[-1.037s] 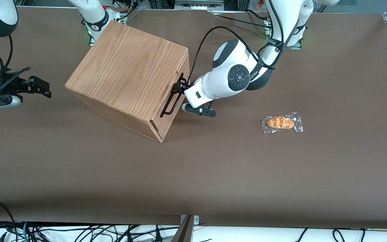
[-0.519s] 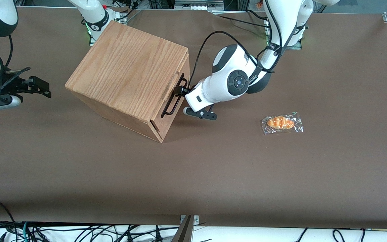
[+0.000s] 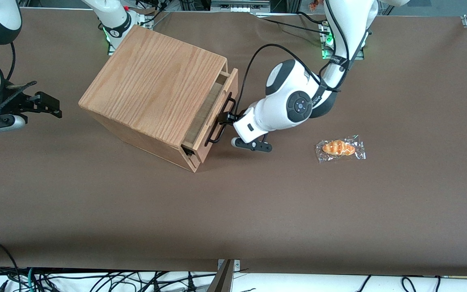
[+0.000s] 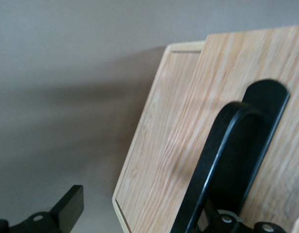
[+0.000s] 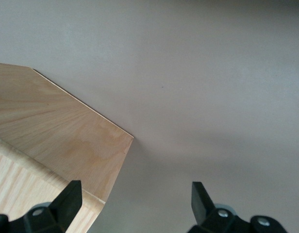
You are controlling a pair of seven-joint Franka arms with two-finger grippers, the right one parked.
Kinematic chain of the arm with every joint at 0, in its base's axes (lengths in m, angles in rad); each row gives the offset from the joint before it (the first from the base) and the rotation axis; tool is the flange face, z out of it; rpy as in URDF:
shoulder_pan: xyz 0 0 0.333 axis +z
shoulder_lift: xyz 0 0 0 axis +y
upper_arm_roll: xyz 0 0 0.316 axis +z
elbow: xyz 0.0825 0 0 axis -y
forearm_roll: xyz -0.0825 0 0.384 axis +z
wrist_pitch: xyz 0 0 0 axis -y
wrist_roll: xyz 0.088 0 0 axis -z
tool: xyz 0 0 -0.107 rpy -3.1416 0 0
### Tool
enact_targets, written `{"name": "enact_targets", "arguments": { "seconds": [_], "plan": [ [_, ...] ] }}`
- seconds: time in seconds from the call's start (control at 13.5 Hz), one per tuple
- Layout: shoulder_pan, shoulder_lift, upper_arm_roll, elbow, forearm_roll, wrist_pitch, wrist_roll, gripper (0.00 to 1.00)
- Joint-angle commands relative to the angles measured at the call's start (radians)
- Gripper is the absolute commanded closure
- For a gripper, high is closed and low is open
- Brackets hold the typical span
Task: Open top drawer with left arm
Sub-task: 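Pull the drawer handle outward from the box with the left gripper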
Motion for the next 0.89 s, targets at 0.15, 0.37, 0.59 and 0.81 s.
{"name": "enact_targets", "arguments": {
  "seconds": [0.15,0.37,0.59,0.81],
  "plan": [
    [0.071,0.020,0.001,0.030,0.029,-0.005,0.058,0.00],
    [0.115,0.020,0.001,0.030,0.030,-0.007,0.081,0.00],
    [0.126,0.020,0.001,0.030,0.030,-0.007,0.081,0.00],
    [0.146,0.020,0.001,0.030,0.030,-0.007,0.109,0.00]
  ]
}}
